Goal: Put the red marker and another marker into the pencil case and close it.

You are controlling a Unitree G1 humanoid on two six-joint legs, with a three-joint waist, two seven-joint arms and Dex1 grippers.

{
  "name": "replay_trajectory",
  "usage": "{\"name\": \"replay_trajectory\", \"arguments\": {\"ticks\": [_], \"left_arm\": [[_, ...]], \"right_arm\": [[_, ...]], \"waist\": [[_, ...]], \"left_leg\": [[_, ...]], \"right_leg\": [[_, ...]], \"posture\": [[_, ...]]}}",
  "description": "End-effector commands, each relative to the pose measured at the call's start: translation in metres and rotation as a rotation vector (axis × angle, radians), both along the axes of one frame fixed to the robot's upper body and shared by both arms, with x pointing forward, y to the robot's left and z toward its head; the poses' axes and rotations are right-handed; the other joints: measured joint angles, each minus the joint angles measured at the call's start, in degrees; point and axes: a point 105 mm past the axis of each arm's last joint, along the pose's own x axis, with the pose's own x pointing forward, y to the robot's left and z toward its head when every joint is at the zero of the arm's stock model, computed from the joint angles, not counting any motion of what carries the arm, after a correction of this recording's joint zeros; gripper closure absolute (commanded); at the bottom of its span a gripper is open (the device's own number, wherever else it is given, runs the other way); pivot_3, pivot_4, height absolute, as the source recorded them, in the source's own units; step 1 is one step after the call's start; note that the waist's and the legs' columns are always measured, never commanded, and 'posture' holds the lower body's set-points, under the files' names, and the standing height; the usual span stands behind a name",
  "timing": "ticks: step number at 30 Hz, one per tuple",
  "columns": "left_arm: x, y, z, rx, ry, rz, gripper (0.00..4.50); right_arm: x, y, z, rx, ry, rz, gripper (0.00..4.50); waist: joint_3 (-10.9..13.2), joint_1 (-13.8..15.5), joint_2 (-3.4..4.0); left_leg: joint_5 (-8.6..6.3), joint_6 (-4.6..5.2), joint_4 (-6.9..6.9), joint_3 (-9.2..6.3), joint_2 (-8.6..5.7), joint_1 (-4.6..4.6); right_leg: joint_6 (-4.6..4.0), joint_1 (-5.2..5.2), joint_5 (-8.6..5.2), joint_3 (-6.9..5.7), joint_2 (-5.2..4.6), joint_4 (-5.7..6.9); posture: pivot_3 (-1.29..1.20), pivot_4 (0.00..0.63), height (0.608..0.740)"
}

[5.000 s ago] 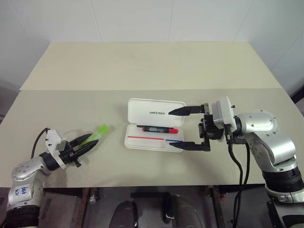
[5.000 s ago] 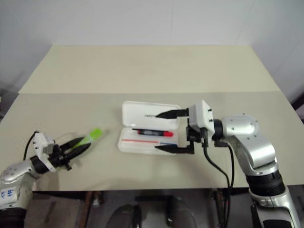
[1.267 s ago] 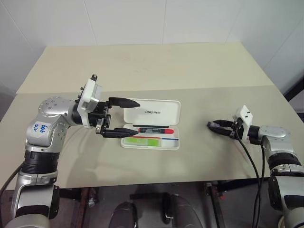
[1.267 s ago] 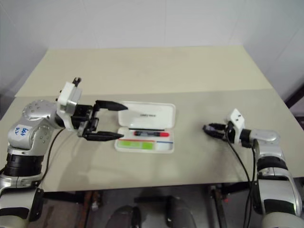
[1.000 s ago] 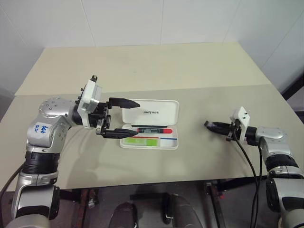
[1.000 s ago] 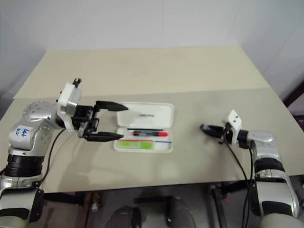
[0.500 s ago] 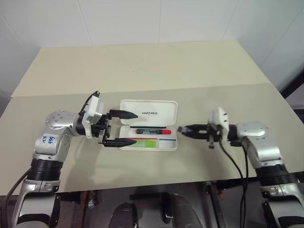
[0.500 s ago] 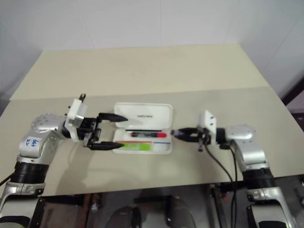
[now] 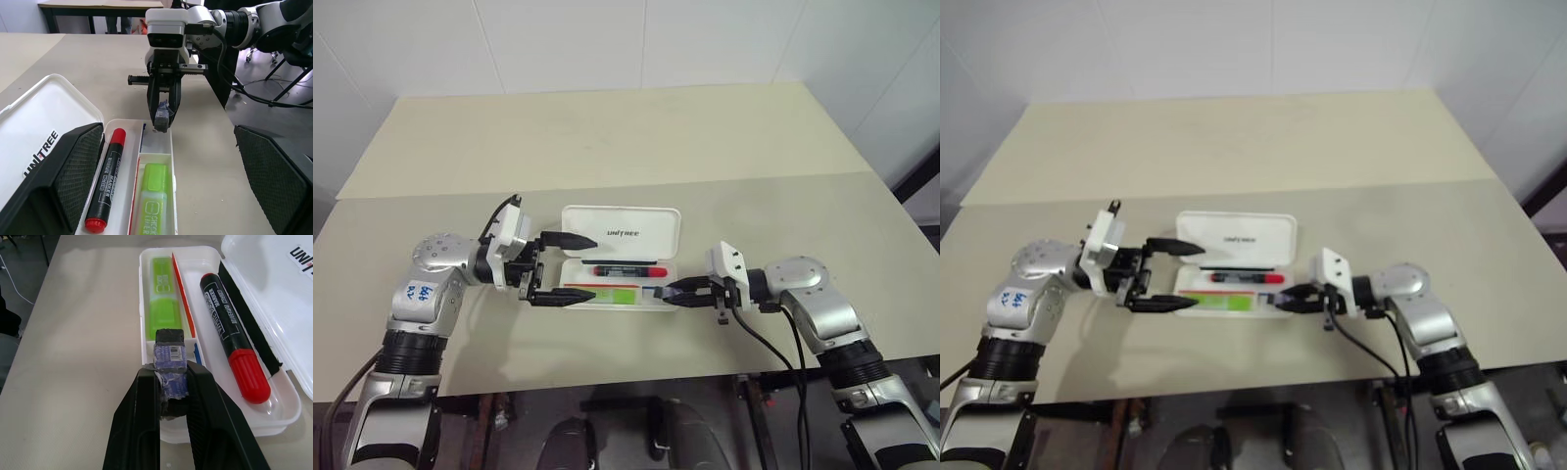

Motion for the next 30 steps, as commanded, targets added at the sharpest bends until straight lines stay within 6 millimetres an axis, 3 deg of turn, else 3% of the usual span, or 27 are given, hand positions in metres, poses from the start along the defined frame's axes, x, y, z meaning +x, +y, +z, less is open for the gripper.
{"name": "replay_trajectory", "arguments": {"ticks": [1,11,19,20,29,30], "left_arm": [[-0.003,-0.001,0.004,-0.004,-0.035,-0.004,0.00],[-0.003,0.001,0.006,-0.005,-0.044,0.015,0.00],[-0.003,0.003,0.007,-0.006,-0.048,0.029,0.00],[-0.002,0.003,0.007,-0.006,-0.048,0.030,0.00],[0.002,0.000,0.008,-0.008,-0.052,0.033,0.00],[0.002,0.000,0.008,-0.009,-0.052,0.034,0.00]], "right_arm": [[0.000,0.010,0.007,0.011,-0.038,0.039,4.13],[0.002,0.021,0.002,0.010,-0.021,0.071,4.13],[0.009,0.014,-0.003,-0.026,-0.021,0.056,4.13],[0.009,0.014,-0.002,-0.026,-0.021,0.060,3.40],[0.012,0.019,0.026,0.010,-0.119,0.085,0.22],[0.011,0.021,0.033,0.024,-0.137,0.090,0.04]], "waist": [[0.0,-0.1,0.00],[0.0,0.0,0.00],[0.0,0.0,0.00],[0.0,0.0,0.00],[0.0,-0.1,0.00],[0.0,-0.1,0.00]], "left_leg": [[0.00,0.00,0.00,0.01,0.00,0.01],[-0.01,0.02,0.00,0.04,0.02,-0.01],[-0.01,0.02,0.00,0.05,0.03,0.01],[-0.01,0.02,0.00,0.05,0.03,0.01],[-0.02,0.01,-0.02,0.08,0.04,0.00],[-0.02,0.01,-0.01,0.08,0.05,0.01]], "right_leg": [[0.00,0.00,0.00,0.00,0.00,0.00],[0.00,-0.01,0.00,-0.05,-0.02,0.00],[0.00,-0.01,0.00,-0.14,-0.02,0.01],[0.00,-0.01,0.00,-0.14,-0.02,0.00],[0.00,-0.04,0.00,-0.14,-0.03,0.00],[0.00,-0.04,0.00,-0.15,-0.03,0.01]], "posture": [[0.00,0.150,0.740],[0.00,0.150,0.740],[0.00,0.150,0.740],[0.00,0.150,0.740],[0.00,0.150,0.740],[0.00,0.150,0.740]]}}
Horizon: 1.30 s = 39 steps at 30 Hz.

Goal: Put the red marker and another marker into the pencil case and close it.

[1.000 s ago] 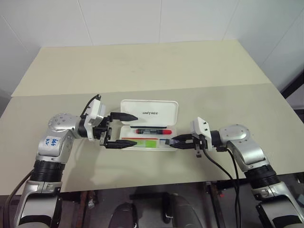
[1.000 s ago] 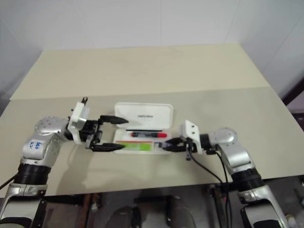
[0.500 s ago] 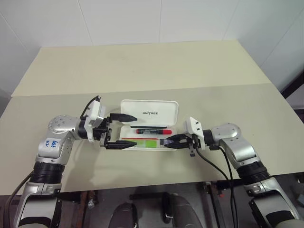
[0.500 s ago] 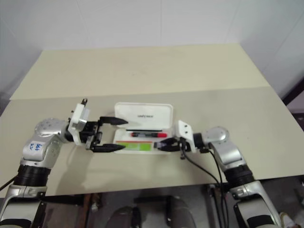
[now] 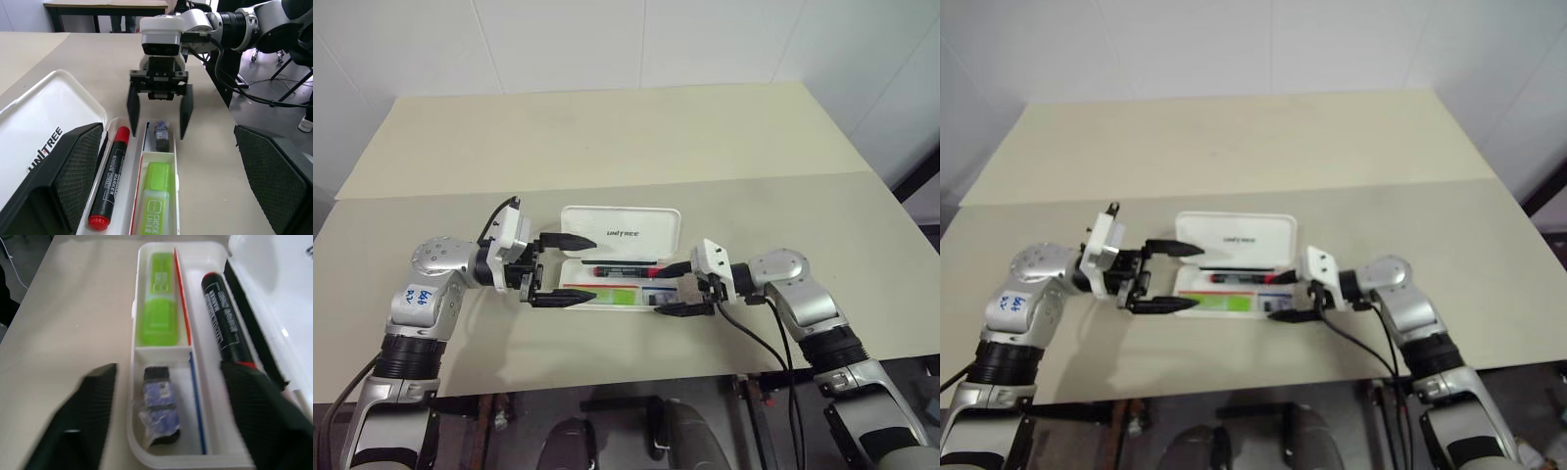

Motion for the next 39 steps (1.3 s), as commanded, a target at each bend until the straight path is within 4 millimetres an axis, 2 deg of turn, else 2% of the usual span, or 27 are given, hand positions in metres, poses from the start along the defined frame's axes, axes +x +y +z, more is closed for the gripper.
{"name": "replay_trajectory", "arguments": {"ticks": [1,5,9,12,19,23,27,28,30,31,39], "left_arm": [[0.002,0.000,0.009,-0.005,-0.044,0.004,0.00],[0.004,0.001,0.010,-0.007,-0.043,0.010,0.00],[0.006,0.005,0.011,-0.033,-0.043,0.045,0.00],[0.007,0.009,0.013,-0.057,-0.040,0.077,0.00],[0.007,0.035,0.006,-0.065,-0.018,0.192,0.00],[0.003,0.045,0.001,-0.063,-0.008,0.230,0.00],[0.000,0.050,-0.003,-0.073,-0.005,0.250,0.00],[0.000,0.051,-0.003,-0.075,-0.007,0.253,0.39],[0.000,0.051,-0.002,-0.078,-0.022,0.254,0.90],[0.000,0.052,-0.002,-0.082,-0.032,0.259,1.36],[0.001,0.052,0.001,-0.109,-0.041,0.267,3.99]], "right_arm": [[-0.003,0.005,0.033,0.058,-0.105,0.040,0.04],[-0.013,0.005,0.054,0.124,-0.140,0.049,0.04],[-0.023,-0.012,0.076,0.202,-0.174,-0.029,0.04],[-0.026,-0.030,0.077,0.210,-0.181,-0.099,0.04],[-0.022,-0.094,0.071,0.147,-0.235,-0.330,0.04],[-0.022,-0.107,0.071,0.149,-0.248,-0.384,0.04],[-0.024,-0.107,0.070,0.163,-0.249,-0.398,0.04],[-0.025,-0.106,0.070,0.165,-0.248,-0.396,0.00],[-0.026,-0.104,0.069,0.167,-0.247,-0.389,0.00],[-0.026,-0.102,0.069,0.169,-0.247,-0.386,0.00],[-0.027,-0.099,0.064,0.154,-0.241,-0.370,0.00]], "waist": [[0.0,0.0,0.00],[0.0,0.1,0.00],[0.0,0.3,0.00],[0.0,0.3,-0.02],[0.0,0.0,-0.05],[0.0,0.0,-0.09],[0.0,0.1,-0.10],[0.0,0.1,-0.11],[0.0,0.1,-0.11],[0.0,0.1,-0.11],[0.0,0.1,-0.11]], "left_leg": [[0.00,0.00,0.00,0.00,0.01,0.00],[-0.01,-0.02,-0.03,-0.01,0.02,-0.02],[-0.05,-0.01,-0.04,-0.01,0.06,-0.05],[-0.09,0.06,-0.04,-0.03,0.05,-0.06],[-0.14,0.09,-0.10,0.10,-0.01,-0.01],[-0.16,-0.02,-0.10,0.15,0.09,0.04],[-0.15,-0.07,-0.11,0.11,0.10,0.03],[-0.15,-0.07,-0.11,0.11,0.09,0.02],[-0.17,-0.03,-0.11,0.11,0.09,0.02],[-0.18,-0.01,-0.11,0.12,0.09,0.01],[-0.19,-0.01,-0.12,0.12,0.09,0.00]], "right_leg": [[0.00,0.00,0.00,0.00,0.00,0.00],[-0.01,-0.02,-0.01,0.01,-0.01,-0.01],[0.00,-0.03,-0.02,0.02,-0.04,-0.05],[0.02,-0.02,-0.02,0.00,-0.05,-0.10],[0.06,-0.02,-0.02,-0.01,-0.03,-0.19],[0.00,-0.04,-0.05,-0.02,-0.02,-0.19],[-0.05,-0.04,-0.08,0.01,-0.03,-0.19],[-0.04,-0.04,-0.08,0.01,-0.03,-0.19],[-0.02,-0.04,-0.07,0.01,-0.04,-0.21],[-0.01,-0.04,-0.06,0.01,-0.05,-0.22],[0.00,-0.04,-0.05,0.01,-0.05,-0.25]], "posture": [[0.00,0.150,0.740],[0.00,0.150,0.740],[0.00,0.150,0.740],[0.00,0.150,0.740],[0.00,0.150,0.740],[0.00,0.150,0.740],[0.00,0.150,0.740],[0.00,0.150,0.740],[0.00,0.150,0.740],[0.00,0.150,0.740],[0.00,0.150,0.740]]}}
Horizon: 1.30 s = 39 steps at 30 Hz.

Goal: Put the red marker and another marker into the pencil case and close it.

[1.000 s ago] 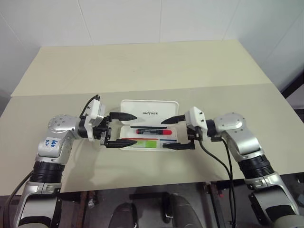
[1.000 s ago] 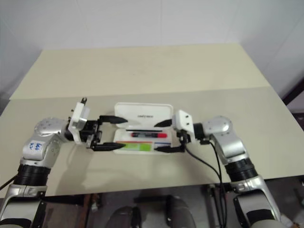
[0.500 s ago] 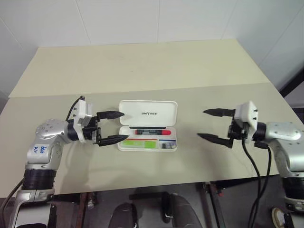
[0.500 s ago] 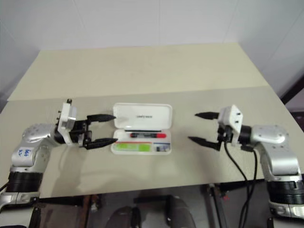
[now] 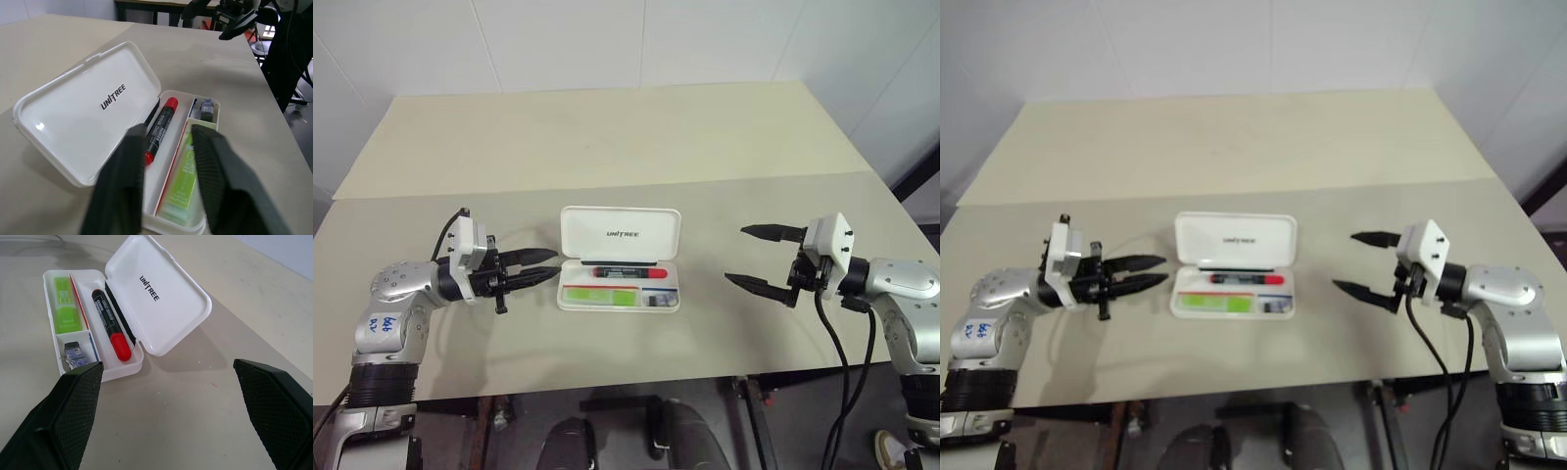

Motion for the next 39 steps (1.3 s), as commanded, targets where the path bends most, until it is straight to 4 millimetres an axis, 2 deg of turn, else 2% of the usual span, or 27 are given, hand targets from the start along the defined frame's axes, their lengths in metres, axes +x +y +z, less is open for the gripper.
{"name": "replay_trajectory", "arguments": {"ticks": [1,6,10,14,18,23,32,39], "left_arm": [[-0.002,0.002,0.013,-0.036,-0.059,0.004,4.42],[0.004,0.001,0.022,-0.096,-0.100,0.039,4.47],[0.029,0.008,0.039,-0.181,-0.181,0.193,4.47],[0.048,0.014,0.048,-0.234,-0.202,0.293,4.47],[0.063,0.017,0.046,-0.230,-0.193,0.371,4.47],[0.090,0.023,0.021,-0.133,-0.120,0.507,4.47],[0.109,0.007,0.008,-0.084,-0.062,0.519,4.47],[0.104,-0.030,0.011,-0.111,-0.061,0.353,4.47]], "right_arm": [[-0.004,0.003,0.009,-0.002,-0.047,0.024,0.00],[-0.003,0.001,0.007,-0.004,-0.049,0.021,0.00],[-0.003,0.002,0.008,0.005,-0.054,0.021,0.00],[-0.004,0.007,0.008,0.018,-0.054,0.037,0.00],[-0.004,0.011,0.006,0.020,-0.050,0.049,0.00],[-0.003,0.015,0.007,0.023,-0.055,0.058,0.00],[-0.003,0.018,0.010,0.027,-0.067,0.063,0.00],[-0.004,0.023,0.017,0.077,-0.084,0.072,0.00]], "waist": [[0.0,0.0,0.00],[0.0,0.0,-0.01],[0.0,0.2,-0.07],[0.0,0.2,-0.08],[0.0,0.0,-0.09],[0.0,0.1,-0.10],[0.0,0.2,-0.14],[0.0,0.1,-0.15]], "left_leg": [[0.00,0.00,0.00,0.00,0.00,0.00],[0.00,0.00,0.00,0.01,-0.01,0.00],[0.01,0.00,0.03,0.00,-0.02,0.00],[0.02,0.01,0.03,-0.01,-0.07,0.01],[0.02,0.02,0.03,0.03,-0.07,0.01],[0.02,0.01,0.03,0.04,-0.09,0.03],[0.01,0.03,0.02,0.05,-0.10,-0.01],[0.02,0.02,0.03,0.08,-0.11,0.00]], "right_leg": [[0.00,0.00,0.00,0.00,0.00,0.00],[0.00,0.00,0.00,0.00,0.00,0.00],[0.02,0.01,0.01,0.02,0.01,0.01],[0.05,0.03,0.03,0.04,0.02,0.02],[0.08,0.03,0.05,-0.05,0.03,0.02],[0.08,0.03,0.05,-0.19,0.06,0.04],[0.09,0.02,0.06,-0.24,0.05,0.02],[0.09,0.02,0.06,-0.24,0.06,0.04]], "posture": [[0.00,0.150,0.740],[0.00,0.150,0.740],[0.00,0.150,0.740],[0.00,0.150,0.740],[0.00,0.150,0.740],[0.00,0.150,0.740],[0.00,0.150,0.740],[0.00,0.150,0.740]]}}
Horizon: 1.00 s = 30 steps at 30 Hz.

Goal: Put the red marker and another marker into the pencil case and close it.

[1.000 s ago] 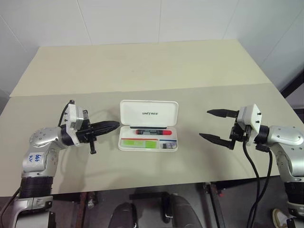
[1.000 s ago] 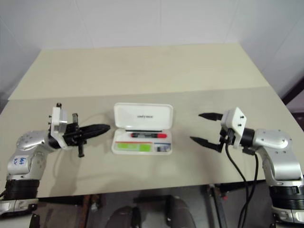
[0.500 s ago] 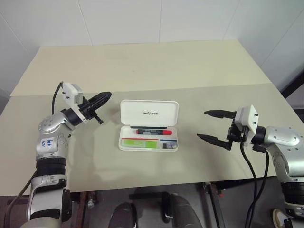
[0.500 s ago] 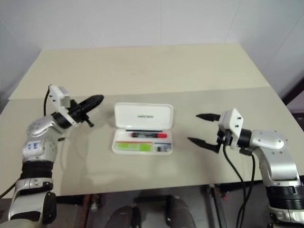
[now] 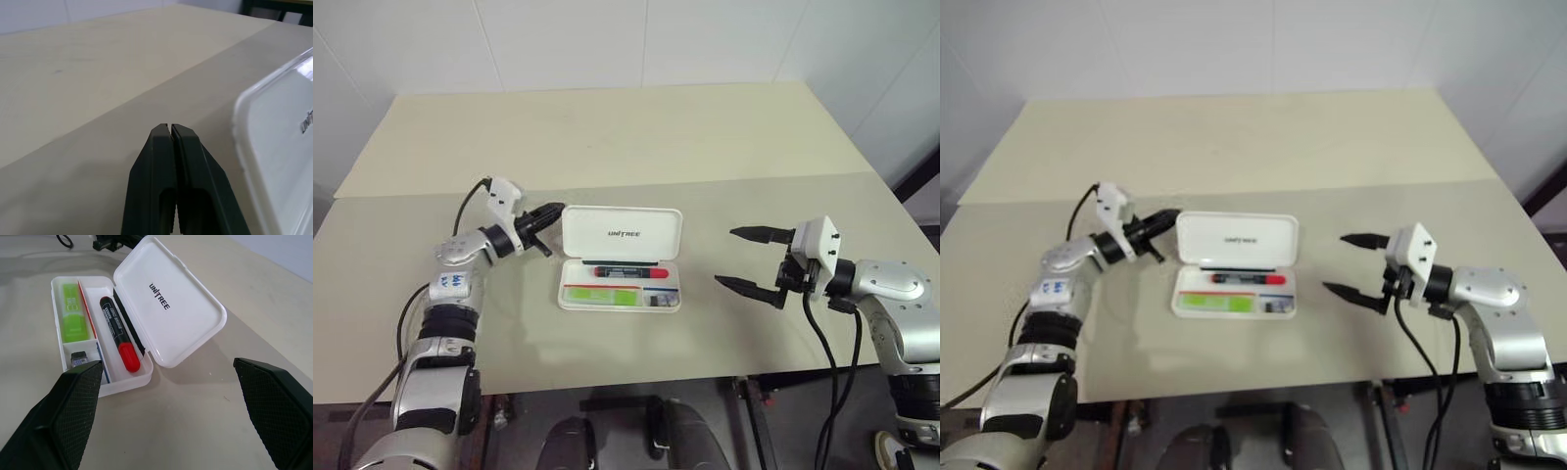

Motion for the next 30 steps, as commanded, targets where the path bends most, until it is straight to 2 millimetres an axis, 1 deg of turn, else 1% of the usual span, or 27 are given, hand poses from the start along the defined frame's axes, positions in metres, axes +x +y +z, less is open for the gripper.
{"name": "replay_trajectory", "arguments": {"ticks": [1,5,8,13,18,24,27,30], "left_arm": [[-0.004,-0.016,0.022,-0.009,-0.085,-0.092,4.47],[-0.012,-0.021,0.027,-0.018,-0.102,-0.160,4.47],[-0.018,-0.020,0.030,-0.013,-0.117,-0.201,4.47],[-0.033,-0.015,0.034,0.042,-0.135,-0.302,4.47],[-0.043,-0.013,0.031,0.108,-0.128,-0.380,4.47],[-0.055,-0.025,0.023,0.177,-0.120,-0.487,4.47],[-0.063,-0.032,0.014,0.249,-0.112,-0.552,4.47],[-0.069,-0.036,0.008,0.274,-0.100,-0.588,4.47]], "right_arm": [[-0.005,0.009,0.021,0.053,-0.074,0.040,0.00],[-0.008,0.013,0.027,0.100,-0.070,0.051,0.00],[-0.010,0.014,0.026,0.120,-0.052,0.056,0.00],[-0.015,0.019,0.034,0.219,-0.034,0.075,0.00],[-0.029,0.018,0.041,0.336,-0.025,0.174,0.00],[-0.035,0.018,0.023,0.269,0.030,0.257,0.00],[-0.036,0.018,0.010,0.211,0.064,0.288,0.00],[-0.037,0.016,0.003,0.167,0.069,0.305,0.00]], "waist": [[0.0,0.0,0.00],[0.0,0.0,0.00],[0.0,0.0,-0.01],[0.0,-0.1,-0.02],[0.0,0.0,-0.02],[0.0,0.1,-0.02],[0.0,0.1,-0.03],[0.0,0.0,-0.03]], "left_leg": [[0.00,0.00,0.00,0.00,0.01,0.00],[0.01,-0.02,0.00,-0.01,0.01,0.00],[0.01,-0.01,0.00,-0.01,0.00,-0.01],[0.01,-0.01,0.00,-0.03,0.01,-0.01],[0.01,0.00,0.01,-0.03,-0.01,-0.01],[0.00,0.05,0.02,-0.03,-0.01,-0.02],[0.00,0.06,0.03,-0.03,-0.02,-0.02],[-0.01,0.06,0.03,-0.03,-0.03,-0.01]], "right_leg": [[0.00,0.00,0.00,0.00,0.00,0.00],[0.00,0.00,0.00,0.00,0.00,0.00],[0.00,0.00,0.00,0.00,0.00,0.00],[0.00,0.00,0.00,0.01,-0.01,0.00],[0.00,0.00,0.00,0.00,0.02,0.01],[0.01,0.00,0.00,0.00,0.03,0.01],[0.01,0.01,0.00,0.01,0.03,0.01],[0.01,0.00,0.00,0.01,0.05,0.01]], "posture": [[0.00,0.150,0.740],[0.00,0.150,0.740],[0.00,0.150,0.740],[0.00,0.150,0.740],[0.00,0.150,0.740],[0.00,0.150,0.740],[0.00,0.150,0.740],[0.00,0.150,0.740]]}}
